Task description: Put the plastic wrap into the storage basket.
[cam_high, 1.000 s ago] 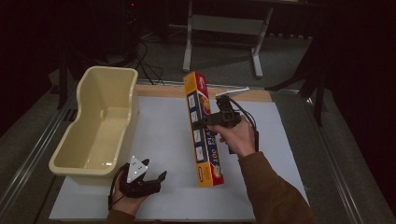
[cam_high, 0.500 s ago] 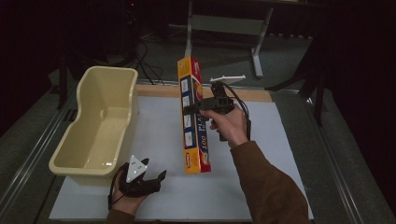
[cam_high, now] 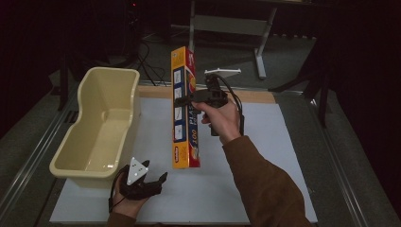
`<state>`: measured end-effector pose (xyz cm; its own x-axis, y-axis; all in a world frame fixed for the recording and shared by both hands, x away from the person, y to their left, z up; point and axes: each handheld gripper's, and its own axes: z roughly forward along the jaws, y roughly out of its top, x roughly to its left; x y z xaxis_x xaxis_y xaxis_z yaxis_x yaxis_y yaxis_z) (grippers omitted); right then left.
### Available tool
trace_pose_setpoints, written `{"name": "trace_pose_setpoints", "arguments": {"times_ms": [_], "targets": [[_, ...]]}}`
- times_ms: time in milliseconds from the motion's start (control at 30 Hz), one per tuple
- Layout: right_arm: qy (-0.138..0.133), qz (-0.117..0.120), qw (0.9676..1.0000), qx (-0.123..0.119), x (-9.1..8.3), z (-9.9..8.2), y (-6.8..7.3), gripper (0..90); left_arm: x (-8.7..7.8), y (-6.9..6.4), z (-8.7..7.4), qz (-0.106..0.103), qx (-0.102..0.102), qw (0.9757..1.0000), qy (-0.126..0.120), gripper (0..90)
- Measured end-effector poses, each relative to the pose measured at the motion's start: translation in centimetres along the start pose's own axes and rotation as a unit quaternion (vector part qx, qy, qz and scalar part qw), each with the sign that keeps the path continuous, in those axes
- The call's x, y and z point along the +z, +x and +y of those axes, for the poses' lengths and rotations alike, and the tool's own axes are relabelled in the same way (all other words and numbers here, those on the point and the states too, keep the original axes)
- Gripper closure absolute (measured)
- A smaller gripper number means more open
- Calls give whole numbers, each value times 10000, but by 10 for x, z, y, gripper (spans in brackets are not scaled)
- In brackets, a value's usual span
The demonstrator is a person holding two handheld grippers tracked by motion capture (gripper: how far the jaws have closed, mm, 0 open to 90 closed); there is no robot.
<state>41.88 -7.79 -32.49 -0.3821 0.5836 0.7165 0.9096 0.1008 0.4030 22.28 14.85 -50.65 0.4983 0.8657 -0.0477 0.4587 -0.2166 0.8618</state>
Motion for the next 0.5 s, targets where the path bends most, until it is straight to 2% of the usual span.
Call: {"name": "trace_pose_setpoints", "arguments": {"times_ms": [167,267,500], "targets": [[10,62,10000,67,9,3,4,419,-1,1,0,10,-38,10000,-18,236],[89,177,9997,134,17,6,9,419,-1,0,0,38,-4,10000,-31,235],[102,180,9998,54,25,13,24,419,-1,0,-2,67,-2,10000,-25,230]]}}
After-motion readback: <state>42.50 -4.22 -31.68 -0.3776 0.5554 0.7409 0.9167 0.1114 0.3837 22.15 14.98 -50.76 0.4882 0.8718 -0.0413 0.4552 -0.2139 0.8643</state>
